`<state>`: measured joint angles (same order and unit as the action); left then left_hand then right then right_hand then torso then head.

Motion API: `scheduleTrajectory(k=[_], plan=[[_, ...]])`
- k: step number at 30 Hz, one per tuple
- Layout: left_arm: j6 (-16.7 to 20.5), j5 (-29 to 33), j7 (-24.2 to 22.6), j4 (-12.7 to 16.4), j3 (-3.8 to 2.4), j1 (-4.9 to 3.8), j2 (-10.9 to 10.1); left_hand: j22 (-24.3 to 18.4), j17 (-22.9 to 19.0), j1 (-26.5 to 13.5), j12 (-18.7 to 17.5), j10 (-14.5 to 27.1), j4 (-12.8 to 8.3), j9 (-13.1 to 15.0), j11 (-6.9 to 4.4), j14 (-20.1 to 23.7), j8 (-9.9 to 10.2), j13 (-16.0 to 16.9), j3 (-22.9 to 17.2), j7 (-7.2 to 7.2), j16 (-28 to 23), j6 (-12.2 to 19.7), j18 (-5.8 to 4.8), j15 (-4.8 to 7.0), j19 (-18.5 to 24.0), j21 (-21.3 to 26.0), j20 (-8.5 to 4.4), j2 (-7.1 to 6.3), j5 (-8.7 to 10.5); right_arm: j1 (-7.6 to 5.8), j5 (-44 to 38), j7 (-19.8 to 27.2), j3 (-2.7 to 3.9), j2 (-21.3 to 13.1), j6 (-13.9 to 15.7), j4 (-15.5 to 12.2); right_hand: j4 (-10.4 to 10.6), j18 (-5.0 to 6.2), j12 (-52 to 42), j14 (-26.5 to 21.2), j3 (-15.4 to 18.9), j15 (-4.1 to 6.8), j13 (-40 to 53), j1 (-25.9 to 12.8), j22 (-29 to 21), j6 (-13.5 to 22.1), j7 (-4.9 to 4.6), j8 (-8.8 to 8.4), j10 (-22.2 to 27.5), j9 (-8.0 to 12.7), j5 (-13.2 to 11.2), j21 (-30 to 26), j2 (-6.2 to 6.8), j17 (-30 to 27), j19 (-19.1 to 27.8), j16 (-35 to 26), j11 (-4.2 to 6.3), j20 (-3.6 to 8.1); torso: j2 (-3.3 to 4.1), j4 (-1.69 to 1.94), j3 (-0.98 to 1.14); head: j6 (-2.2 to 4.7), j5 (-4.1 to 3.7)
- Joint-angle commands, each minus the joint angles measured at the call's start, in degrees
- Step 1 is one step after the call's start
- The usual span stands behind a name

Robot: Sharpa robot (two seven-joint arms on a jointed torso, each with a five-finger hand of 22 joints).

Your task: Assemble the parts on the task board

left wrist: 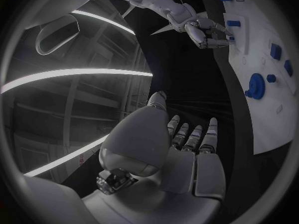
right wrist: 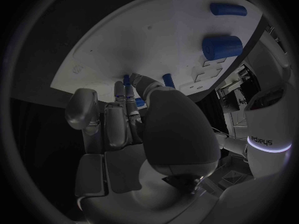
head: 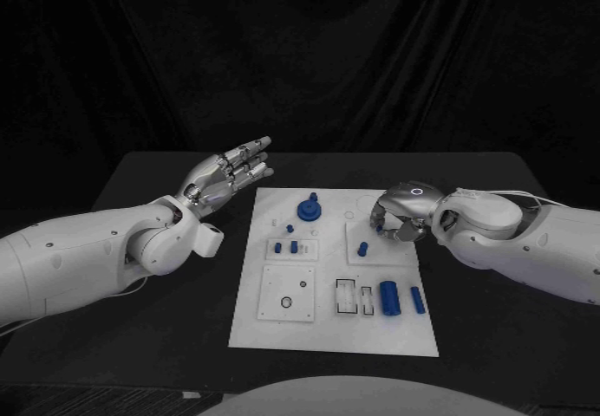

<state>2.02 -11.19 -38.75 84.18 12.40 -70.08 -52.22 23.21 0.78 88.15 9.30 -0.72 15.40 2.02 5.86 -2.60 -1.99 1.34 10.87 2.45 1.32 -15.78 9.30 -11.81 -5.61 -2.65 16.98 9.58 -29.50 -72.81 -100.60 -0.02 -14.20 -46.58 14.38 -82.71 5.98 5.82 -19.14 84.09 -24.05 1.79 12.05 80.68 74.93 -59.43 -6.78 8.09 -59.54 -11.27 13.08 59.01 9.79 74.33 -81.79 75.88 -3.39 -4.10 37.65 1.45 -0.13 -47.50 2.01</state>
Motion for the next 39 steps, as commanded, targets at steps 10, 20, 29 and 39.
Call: scheduleTrajectory(k=[10,20,29,39], plan=[[-1.45,0.41,-1.05,-0.21,-0.06,0.5,0.27,1.5,0.32,1.51,0.82,-0.24,-0.95,0.12,0.85,-1.28,-0.23,0.15,-0.31,0.97,1.16,-0.41,-1.61,-0.93,-2.02,-0.82,-0.03,-0.05,-1.13,0.41,-0.1,0.11,0.03,0.61,-0.91,0.97,-1.1,-0.13,0.33,1.86,-1.38,-0.73,-0.31,0.65,7.43,-0.72,-0.35,-0.09,-1.46,-0.26,1.06,-2.25,-0.48,-1.95,0.54,-1.98,-0.24,-0.59,-0.04,-0.03,-0.01,-0.42,0.22],[-1.71,0.41,-0.87,-0.33,-0.06,0.73,0.35,2.08,0.46,1.96,1.06,-0.37,-1.3,0.13,1.28,-1.92,-0.24,0.19,-0.61,1.08,1.7,-0.49,-2.12,-1.36,-2.88,-1.1,-0.03,0.07,-1.81,0.43,-0.1,0.32,0.03,0.7,-0.52,1.29,-2.1,0.09,1.72,1.42,-2.64,-0.94,-1.13,1.26,7.19,-1.66,-0.59,-0.38,-2.67,-0.43,1.25,-3.49,-0.77,-3.02,1.1,-2.99,-0.43,-0.86,0.02,-0.02,0.01,-0.57,0.16],[-1.71,0.41,-0.6,-0.42,-0.06,0.8,0.4,2.49,0.51,2.31,1.31,-0.48,-1.59,0.14,1.61,-2.24,-0.23,0.23,-0.91,1.1,2.0,-0.5,-2.5,-1.59,-3.46,-1.28,-0.04,0.23,-2.26,0.39,0.84,0.84,0.03,-0.15,2.67,0.26,-2.79,0.25,2.04,1.22,-2.85,-0.6,-1.4,1.88,7.05,-3.48,-0.25,0.14,-4.74,-1.0,0.18,-4.15,-1.73,-3.82,1.34,-3.72,0.03,-0.66,-0.04,-0.05,-0.02,-0.6,0.31],[-1.81,0.41,0.16,-0.48,-0.06,0.82,0.37,2.53,0.53,2.8,1.68,-0.64,-2.07,0.17,1.94,-2.33,-0.27,0.29,-1.33,1.45,2.17,-0.73,-2.87,-1.69,-3.95,-1.41,-0.07,0.36,-2.74,-2.15,4.71,0.4,0.03,-2.01,6.19,-2.43,-2.81,0.28,2.39,1.18,-2.65,-0.5,-1.58,1.82,7.0,-3.86,-0.13,0.12,-5.27,-1.16,-0.73,-4.35,-1.97,-4.17,1.39,-4.04,0.15,-0.56,-0.06,-0.04,-0.01,-0.84,0.45]])
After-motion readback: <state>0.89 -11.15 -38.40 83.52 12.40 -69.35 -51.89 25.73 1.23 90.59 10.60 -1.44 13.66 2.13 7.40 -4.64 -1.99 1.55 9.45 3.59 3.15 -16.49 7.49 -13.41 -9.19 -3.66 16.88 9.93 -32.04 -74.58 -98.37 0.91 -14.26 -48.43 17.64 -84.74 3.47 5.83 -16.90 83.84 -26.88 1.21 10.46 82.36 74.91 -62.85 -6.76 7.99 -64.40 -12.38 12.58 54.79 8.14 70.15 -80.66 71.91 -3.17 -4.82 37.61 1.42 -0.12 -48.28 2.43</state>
